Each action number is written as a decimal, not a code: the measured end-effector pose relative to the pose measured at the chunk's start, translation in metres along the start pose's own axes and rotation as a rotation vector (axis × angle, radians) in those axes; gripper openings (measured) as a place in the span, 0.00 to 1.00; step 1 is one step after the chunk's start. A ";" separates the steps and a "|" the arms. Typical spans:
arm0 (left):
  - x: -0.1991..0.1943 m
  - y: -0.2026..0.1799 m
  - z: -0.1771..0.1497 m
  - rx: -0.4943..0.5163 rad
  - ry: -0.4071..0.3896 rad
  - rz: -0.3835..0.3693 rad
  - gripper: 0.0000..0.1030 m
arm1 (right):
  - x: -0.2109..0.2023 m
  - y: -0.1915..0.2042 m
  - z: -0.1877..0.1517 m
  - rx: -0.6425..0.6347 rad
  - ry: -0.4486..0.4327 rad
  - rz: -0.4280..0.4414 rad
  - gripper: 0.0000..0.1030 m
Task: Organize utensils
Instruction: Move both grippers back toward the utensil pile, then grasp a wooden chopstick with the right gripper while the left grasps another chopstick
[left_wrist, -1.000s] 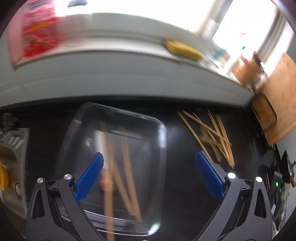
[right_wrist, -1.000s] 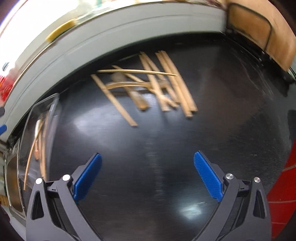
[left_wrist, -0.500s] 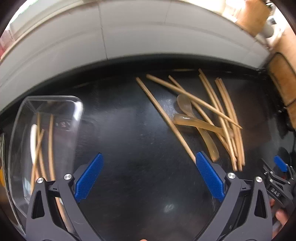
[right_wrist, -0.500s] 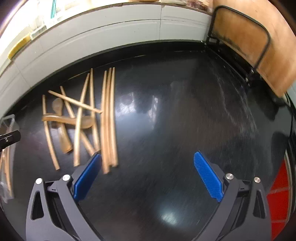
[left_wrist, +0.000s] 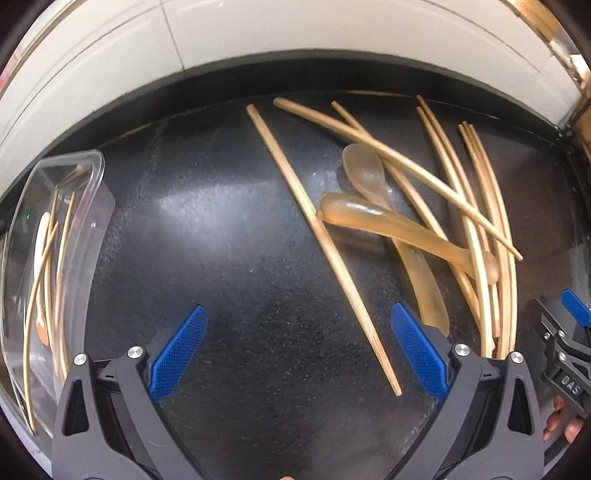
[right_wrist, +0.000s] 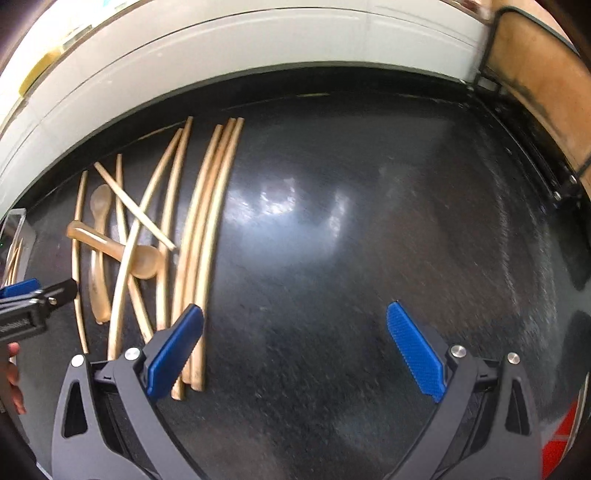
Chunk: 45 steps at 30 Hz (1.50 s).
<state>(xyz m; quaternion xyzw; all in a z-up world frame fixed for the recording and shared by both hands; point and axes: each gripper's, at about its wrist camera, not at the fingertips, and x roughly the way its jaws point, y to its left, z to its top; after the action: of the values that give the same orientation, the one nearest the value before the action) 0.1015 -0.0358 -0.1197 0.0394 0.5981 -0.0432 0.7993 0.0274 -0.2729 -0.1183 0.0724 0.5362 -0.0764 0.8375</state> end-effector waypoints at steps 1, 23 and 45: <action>0.003 -0.001 -0.001 -0.013 0.011 0.005 0.94 | 0.002 0.004 0.001 -0.025 -0.006 0.003 0.93; 0.023 0.013 0.026 -0.048 0.025 0.031 0.95 | 0.029 0.013 0.012 -0.061 -0.063 0.011 0.95; 0.027 0.004 0.020 0.068 -0.003 -0.003 0.95 | 0.025 0.015 0.012 -0.110 -0.009 0.037 0.95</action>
<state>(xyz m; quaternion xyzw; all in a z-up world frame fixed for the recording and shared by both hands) 0.1284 -0.0343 -0.1404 0.0654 0.5953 -0.0647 0.7983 0.0517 -0.2625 -0.1351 0.0359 0.5346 -0.0315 0.8438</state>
